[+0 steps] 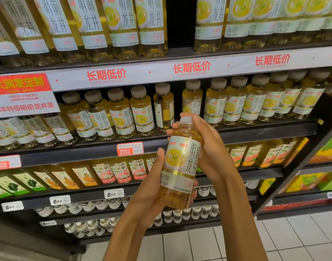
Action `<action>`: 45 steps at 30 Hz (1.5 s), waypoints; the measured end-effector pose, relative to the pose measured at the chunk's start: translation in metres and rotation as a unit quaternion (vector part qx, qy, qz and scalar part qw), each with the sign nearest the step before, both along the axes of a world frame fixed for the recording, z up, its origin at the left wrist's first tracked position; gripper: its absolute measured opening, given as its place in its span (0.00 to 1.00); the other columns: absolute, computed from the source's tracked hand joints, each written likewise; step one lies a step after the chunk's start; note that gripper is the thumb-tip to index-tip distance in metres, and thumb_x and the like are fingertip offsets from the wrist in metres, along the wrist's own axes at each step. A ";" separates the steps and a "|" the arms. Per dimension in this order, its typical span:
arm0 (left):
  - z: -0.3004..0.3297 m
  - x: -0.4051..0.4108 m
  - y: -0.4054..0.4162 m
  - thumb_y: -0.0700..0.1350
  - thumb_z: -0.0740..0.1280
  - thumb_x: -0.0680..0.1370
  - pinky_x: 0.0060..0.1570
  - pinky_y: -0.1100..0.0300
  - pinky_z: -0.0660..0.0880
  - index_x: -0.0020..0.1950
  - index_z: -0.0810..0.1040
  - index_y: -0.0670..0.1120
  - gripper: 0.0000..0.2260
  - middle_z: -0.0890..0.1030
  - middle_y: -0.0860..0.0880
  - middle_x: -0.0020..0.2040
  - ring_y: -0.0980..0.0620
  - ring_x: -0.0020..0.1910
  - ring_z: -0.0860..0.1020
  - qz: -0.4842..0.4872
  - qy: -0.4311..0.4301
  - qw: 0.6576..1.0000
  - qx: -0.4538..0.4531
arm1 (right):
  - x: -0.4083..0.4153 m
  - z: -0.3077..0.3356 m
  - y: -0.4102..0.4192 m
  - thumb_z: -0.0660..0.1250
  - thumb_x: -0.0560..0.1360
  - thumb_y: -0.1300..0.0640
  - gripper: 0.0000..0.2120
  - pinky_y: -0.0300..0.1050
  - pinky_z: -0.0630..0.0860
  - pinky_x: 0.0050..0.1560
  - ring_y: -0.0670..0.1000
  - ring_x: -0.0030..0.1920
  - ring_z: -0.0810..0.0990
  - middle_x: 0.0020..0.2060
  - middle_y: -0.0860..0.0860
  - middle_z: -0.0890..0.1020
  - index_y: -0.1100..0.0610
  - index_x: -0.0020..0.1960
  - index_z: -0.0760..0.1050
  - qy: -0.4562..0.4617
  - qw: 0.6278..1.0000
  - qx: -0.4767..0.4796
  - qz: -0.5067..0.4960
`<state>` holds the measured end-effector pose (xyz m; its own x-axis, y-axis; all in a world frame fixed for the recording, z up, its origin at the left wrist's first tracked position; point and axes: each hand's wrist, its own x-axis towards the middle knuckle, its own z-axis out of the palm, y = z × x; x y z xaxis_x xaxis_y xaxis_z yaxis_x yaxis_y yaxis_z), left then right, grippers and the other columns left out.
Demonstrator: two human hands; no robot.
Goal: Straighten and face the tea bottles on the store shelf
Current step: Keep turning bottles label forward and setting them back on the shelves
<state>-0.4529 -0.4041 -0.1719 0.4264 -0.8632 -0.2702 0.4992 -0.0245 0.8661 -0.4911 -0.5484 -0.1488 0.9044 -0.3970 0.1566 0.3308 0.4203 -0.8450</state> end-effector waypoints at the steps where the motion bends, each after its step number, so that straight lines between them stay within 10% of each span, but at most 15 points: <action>1: 0.000 -0.001 0.000 0.67 0.55 0.73 0.35 0.55 0.79 0.61 0.79 0.44 0.32 0.83 0.38 0.44 0.44 0.36 0.82 -0.003 0.021 1.000 -0.009 | 0.000 0.000 -0.001 0.62 0.73 0.50 0.17 0.46 0.81 0.50 0.53 0.48 0.84 0.43 0.53 0.85 0.58 0.57 0.74 -0.002 1.000 0.006 0.002; 15: -0.017 -0.013 -0.015 0.64 0.59 0.74 0.38 0.53 0.80 0.58 0.80 0.36 0.33 0.82 0.35 0.47 0.41 0.40 0.83 -0.028 0.185 0.978 -0.096 | -0.002 -0.023 -0.016 0.67 0.69 0.42 0.27 0.49 0.81 0.47 0.57 0.50 0.84 0.48 0.58 0.85 0.58 0.61 0.74 0.047 0.998 0.029 0.021; 22: -0.016 -0.010 -0.023 0.57 0.79 0.62 0.39 0.51 0.80 0.62 0.76 0.33 0.38 0.81 0.34 0.47 0.41 0.40 0.82 -0.029 0.155 0.981 -0.110 | -0.003 -0.032 -0.027 0.64 0.70 0.41 0.32 0.44 0.81 0.41 0.55 0.49 0.85 0.50 0.61 0.84 0.61 0.66 0.71 0.061 0.997 0.048 0.023; 28: -0.020 -0.009 -0.040 0.61 0.69 0.69 0.40 0.53 0.80 0.56 0.82 0.39 0.28 0.82 0.36 0.46 0.43 0.40 0.82 -0.013 0.104 0.988 -0.112 | 0.007 -0.019 -0.039 0.63 0.73 0.50 0.14 0.48 0.83 0.41 0.54 0.41 0.85 0.37 0.55 0.85 0.57 0.55 0.75 0.014 0.997 0.078 0.015; 36: -0.015 -0.003 -0.048 0.67 0.67 0.66 0.42 0.52 0.81 0.53 0.84 0.52 0.25 0.84 0.40 0.49 0.44 0.46 0.84 0.057 -0.059 0.995 -0.056 | 0.012 0.006 -0.057 0.64 0.76 0.54 0.12 0.51 0.80 0.53 0.56 0.51 0.84 0.44 0.54 0.83 0.56 0.57 0.77 -0.038 0.997 -0.065 0.014; 45: -0.004 -0.003 -0.050 0.67 0.62 0.70 0.34 0.55 0.79 0.53 0.84 0.50 0.25 0.83 0.40 0.41 0.47 0.36 0.82 0.048 -0.033 0.990 -0.127 | 0.028 0.036 -0.050 0.67 0.71 0.51 0.16 0.50 0.81 0.47 0.56 0.47 0.84 0.41 0.56 0.83 0.59 0.54 0.77 -0.056 0.989 -0.012 0.133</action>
